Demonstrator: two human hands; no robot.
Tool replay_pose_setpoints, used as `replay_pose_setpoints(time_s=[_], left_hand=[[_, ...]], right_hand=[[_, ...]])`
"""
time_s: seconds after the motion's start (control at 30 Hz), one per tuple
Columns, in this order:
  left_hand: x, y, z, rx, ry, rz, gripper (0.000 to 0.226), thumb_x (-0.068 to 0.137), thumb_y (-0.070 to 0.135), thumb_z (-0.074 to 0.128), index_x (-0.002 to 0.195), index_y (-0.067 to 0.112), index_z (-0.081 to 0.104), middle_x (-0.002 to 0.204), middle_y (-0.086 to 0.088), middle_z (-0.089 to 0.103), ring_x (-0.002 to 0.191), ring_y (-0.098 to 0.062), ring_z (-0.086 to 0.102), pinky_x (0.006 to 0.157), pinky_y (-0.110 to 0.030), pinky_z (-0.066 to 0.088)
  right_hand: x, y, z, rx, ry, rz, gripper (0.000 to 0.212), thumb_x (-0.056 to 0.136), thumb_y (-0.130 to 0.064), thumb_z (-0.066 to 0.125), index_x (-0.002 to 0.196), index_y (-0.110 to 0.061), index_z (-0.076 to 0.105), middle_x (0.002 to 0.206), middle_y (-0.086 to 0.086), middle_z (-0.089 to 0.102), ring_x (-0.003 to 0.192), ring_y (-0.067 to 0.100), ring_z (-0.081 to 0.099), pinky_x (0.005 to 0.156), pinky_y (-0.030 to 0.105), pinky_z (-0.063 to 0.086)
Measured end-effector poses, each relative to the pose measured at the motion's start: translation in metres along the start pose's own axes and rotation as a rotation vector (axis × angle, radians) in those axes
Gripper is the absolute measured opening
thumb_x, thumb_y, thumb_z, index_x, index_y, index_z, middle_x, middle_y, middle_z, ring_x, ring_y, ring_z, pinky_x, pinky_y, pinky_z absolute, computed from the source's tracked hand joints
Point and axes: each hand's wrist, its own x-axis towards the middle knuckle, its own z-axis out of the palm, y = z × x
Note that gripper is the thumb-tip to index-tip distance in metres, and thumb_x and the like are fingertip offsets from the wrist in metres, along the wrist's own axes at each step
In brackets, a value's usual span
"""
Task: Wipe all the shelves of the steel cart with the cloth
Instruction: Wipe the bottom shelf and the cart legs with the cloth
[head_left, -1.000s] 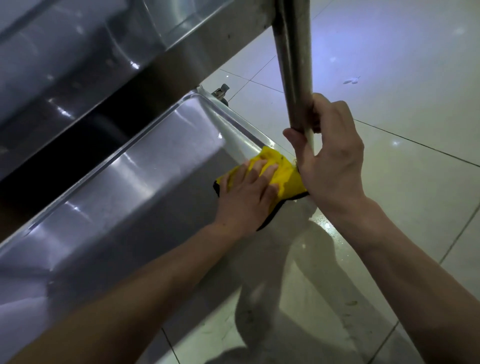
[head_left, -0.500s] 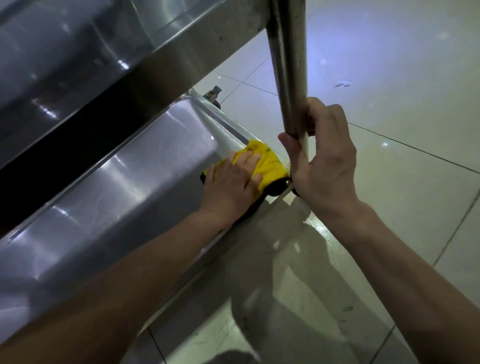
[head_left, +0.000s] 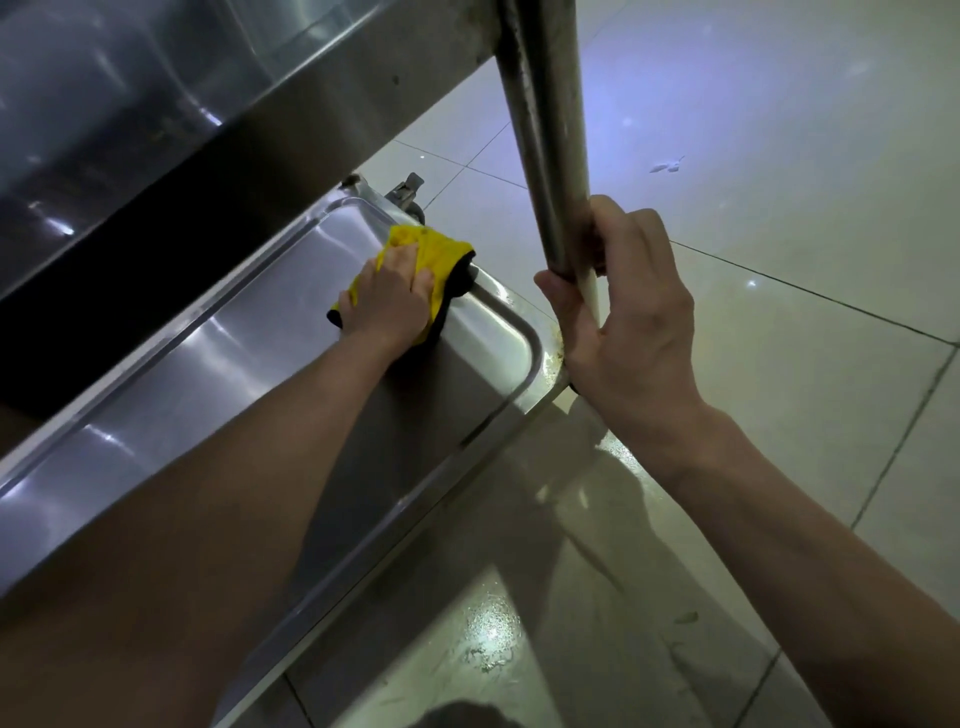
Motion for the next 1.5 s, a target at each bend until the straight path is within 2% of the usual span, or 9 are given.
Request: replay_pose_setpoints(time_s=[0.17,0.37,0.53,0.63,0.8,1.0,1.17,1.37,1.5], left_hand=[[-0.036,0.013,0.007,0.036,0.007,0.101,0.052,0.107,0.042,0.031,0.156,0.026,0.031,0.16,-0.003,0.034,0.146,-0.03,0.03,0.114,-0.064,0.024],[-0.103,0.034,0.022,0.028,-0.066,0.215,0.053,0.107,0.047,0.028,0.159,0.038,0.022,0.168,0.01,0.017,0.155,-0.019,0.011,0.122,-0.058,0.01],[-0.151,0.036,0.025,0.063,-0.101,0.357,0.062,0.098,0.058,0.008,0.157,0.045,0.021,0.166,0.017,0.017,0.154,-0.014,0.01,0.12,-0.057,0.014],[-0.167,0.022,0.022,0.055,-0.121,0.416,0.06,0.1,0.061,0.011,0.157,0.044,0.024,0.165,0.019,0.021,0.155,-0.011,0.009,0.121,-0.055,0.014],[-0.189,0.0,0.016,0.099,-0.155,0.527,0.06,0.102,0.062,0.019,0.159,0.043,0.016,0.166,0.02,0.016,0.155,-0.007,0.003,0.123,-0.049,0.012],[-0.172,0.024,0.017,0.072,-0.158,0.499,0.057,0.104,0.061,0.024,0.158,0.046,0.012,0.166,0.021,0.015,0.154,-0.007,0.003,0.123,-0.049,0.007],[-0.145,0.053,0.022,0.028,-0.174,0.45,0.058,0.104,0.059,0.021,0.159,0.044,0.01,0.168,0.019,0.009,0.156,-0.01,0.0,0.122,-0.056,0.007],[-0.154,0.042,0.026,0.037,-0.085,0.513,0.059,0.102,0.058,0.022,0.158,0.04,0.021,0.166,0.016,0.023,0.156,-0.012,0.009,0.121,-0.055,0.014],[-0.168,0.021,0.024,0.094,-0.087,0.597,0.057,0.104,0.058,0.027,0.158,0.039,0.021,0.165,0.015,0.026,0.155,-0.013,0.011,0.12,-0.054,0.02]], right_hand=[[0.001,-0.001,0.0,0.0,-0.003,0.012,0.042,0.094,-0.012,0.071,0.132,0.002,0.059,0.104,0.014,0.057,0.088,0.029,0.057,0.071,0.035,0.048],[-0.002,-0.001,-0.002,0.007,-0.01,0.019,0.043,0.095,-0.015,0.071,0.132,0.002,0.059,0.106,0.015,0.058,0.09,0.032,0.06,0.073,0.035,0.047],[0.0,-0.001,-0.003,-0.007,-0.009,0.004,0.043,0.095,-0.014,0.072,0.132,0.002,0.058,0.107,0.016,0.058,0.09,0.031,0.058,0.073,0.033,0.046],[0.001,-0.001,-0.002,-0.007,-0.027,-0.007,0.043,0.096,-0.014,0.072,0.133,0.003,0.057,0.107,0.016,0.058,0.089,0.028,0.056,0.073,0.028,0.042],[0.001,0.0,-0.003,0.012,-0.039,0.009,0.043,0.096,-0.015,0.072,0.133,-0.001,0.057,0.106,0.012,0.057,0.089,0.025,0.055,0.071,0.032,0.045],[0.003,0.001,-0.004,0.011,-0.049,0.019,0.043,0.095,-0.016,0.072,0.132,-0.002,0.058,0.107,0.01,0.057,0.09,0.023,0.055,0.07,0.029,0.042],[0.002,0.001,-0.003,0.007,-0.044,0.019,0.044,0.094,-0.015,0.074,0.133,-0.002,0.058,0.107,0.011,0.057,0.091,0.02,0.054,0.071,0.029,0.043],[0.002,0.0,-0.006,-0.005,-0.068,0.012,0.044,0.095,-0.017,0.073,0.133,-0.001,0.057,0.108,0.012,0.057,0.091,0.021,0.054,0.072,0.028,0.043],[0.002,0.001,-0.008,-0.003,-0.088,0.011,0.045,0.096,-0.018,0.072,0.134,-0.001,0.056,0.108,0.012,0.057,0.091,0.024,0.056,0.072,0.037,0.047]])
